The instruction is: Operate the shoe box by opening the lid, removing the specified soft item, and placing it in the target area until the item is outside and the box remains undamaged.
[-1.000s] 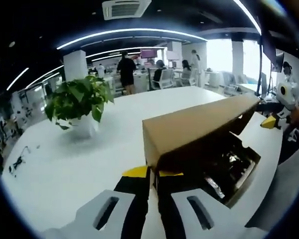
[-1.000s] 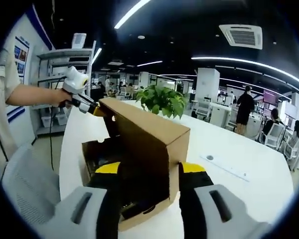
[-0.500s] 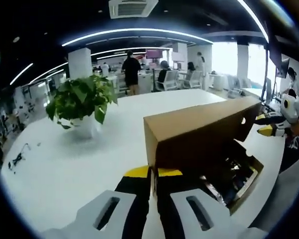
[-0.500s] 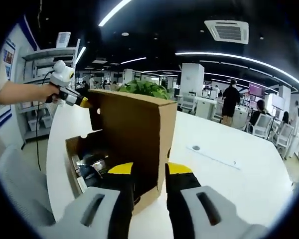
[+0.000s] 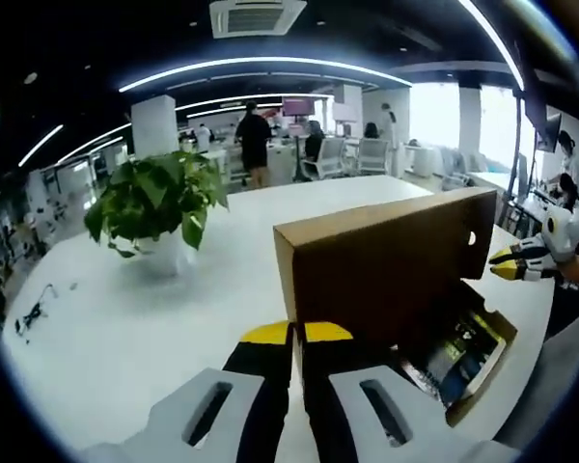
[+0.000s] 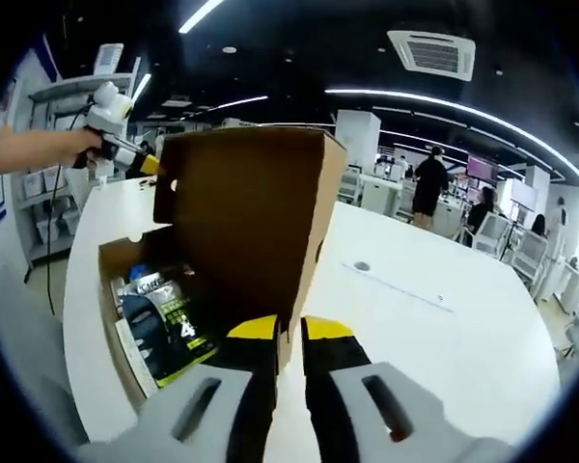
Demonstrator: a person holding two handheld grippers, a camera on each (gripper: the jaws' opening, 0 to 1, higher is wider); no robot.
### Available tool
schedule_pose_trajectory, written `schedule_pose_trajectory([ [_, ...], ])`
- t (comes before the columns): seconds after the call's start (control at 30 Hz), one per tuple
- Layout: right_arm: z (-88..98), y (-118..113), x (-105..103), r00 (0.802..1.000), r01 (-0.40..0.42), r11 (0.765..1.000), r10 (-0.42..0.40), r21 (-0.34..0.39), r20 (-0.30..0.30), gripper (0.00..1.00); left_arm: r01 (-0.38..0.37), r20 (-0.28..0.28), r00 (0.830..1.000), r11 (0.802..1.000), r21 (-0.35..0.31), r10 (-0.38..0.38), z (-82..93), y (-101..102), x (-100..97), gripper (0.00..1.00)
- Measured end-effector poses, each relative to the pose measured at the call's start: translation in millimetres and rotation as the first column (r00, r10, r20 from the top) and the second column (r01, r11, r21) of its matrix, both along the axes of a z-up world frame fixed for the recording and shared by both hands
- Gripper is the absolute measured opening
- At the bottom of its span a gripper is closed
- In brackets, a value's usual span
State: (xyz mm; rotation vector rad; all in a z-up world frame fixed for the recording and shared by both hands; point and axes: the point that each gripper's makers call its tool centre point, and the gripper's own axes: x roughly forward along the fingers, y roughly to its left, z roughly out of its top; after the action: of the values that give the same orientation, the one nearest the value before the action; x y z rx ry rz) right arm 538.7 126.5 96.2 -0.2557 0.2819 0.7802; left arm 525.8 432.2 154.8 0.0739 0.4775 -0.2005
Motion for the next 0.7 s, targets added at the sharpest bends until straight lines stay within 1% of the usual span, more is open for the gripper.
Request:
schedule_pose_trajectory([
  [0.23,-12.1,7,11,1.000,0.019,0.999,-0.019,-0.026,-0.020,0.06,-0.007,0.005,1.000,1.000,-0.005,0.007,-0.2,1,7.0,0.00],
  [0.53,-18.7,13,19,0.999,0.024,0.999,-0.025,-0.038,-0.031,0.03,-0.009,0.004,1.000,1.000,-0.004,0.009,-1.6,2,15.7,0.00],
  [0.7,-22.2,11,24,0.998,0.042,0.998,-0.044,-0.036,-0.046,0.00,-0.012,0.003,1.000,1.000,-0.005,0.012,-2.2,2,19.1,0.00],
])
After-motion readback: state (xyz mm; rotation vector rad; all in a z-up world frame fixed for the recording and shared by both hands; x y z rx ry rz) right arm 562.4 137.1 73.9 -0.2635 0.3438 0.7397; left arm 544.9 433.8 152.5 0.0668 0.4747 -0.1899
